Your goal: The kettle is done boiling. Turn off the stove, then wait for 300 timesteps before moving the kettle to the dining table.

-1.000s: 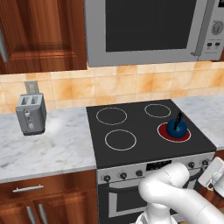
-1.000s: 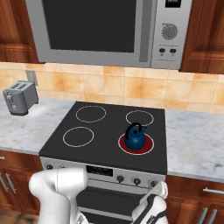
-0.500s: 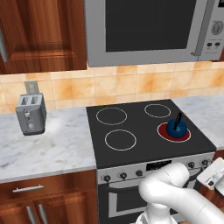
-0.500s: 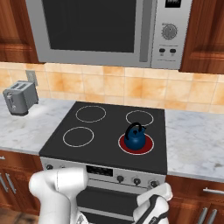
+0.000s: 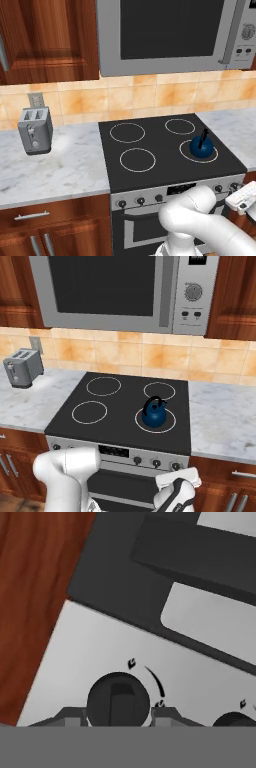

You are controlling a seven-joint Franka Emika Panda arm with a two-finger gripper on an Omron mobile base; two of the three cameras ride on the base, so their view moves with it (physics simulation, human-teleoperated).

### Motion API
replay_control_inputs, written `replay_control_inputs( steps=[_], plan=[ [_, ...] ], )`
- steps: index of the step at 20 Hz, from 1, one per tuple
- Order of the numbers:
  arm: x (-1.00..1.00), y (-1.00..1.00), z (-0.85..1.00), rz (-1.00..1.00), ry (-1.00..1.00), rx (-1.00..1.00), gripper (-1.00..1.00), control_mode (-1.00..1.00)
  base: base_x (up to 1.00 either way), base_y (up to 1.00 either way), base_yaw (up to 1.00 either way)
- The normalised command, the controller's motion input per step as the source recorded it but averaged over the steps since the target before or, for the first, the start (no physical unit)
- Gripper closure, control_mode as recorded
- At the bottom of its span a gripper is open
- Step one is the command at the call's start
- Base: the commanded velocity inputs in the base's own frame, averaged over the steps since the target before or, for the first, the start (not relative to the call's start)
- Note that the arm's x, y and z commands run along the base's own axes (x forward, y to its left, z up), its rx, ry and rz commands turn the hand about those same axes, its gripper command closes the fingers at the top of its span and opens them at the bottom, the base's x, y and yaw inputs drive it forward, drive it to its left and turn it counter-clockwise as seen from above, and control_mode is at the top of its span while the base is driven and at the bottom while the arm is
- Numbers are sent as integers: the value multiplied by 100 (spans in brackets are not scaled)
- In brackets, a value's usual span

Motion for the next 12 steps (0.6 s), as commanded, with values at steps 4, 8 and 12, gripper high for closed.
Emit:
replay_control_inputs(
  steps=[4,8,12],
  plan=[
    [0,-3,-23,0,8,28,100,-100,0,0,0],
    [0,-1,-28,0,11,24,100,-100,0,0,0],
    [0,0,-30,0,12,22,100,-100,0,0,0]
  ],
)
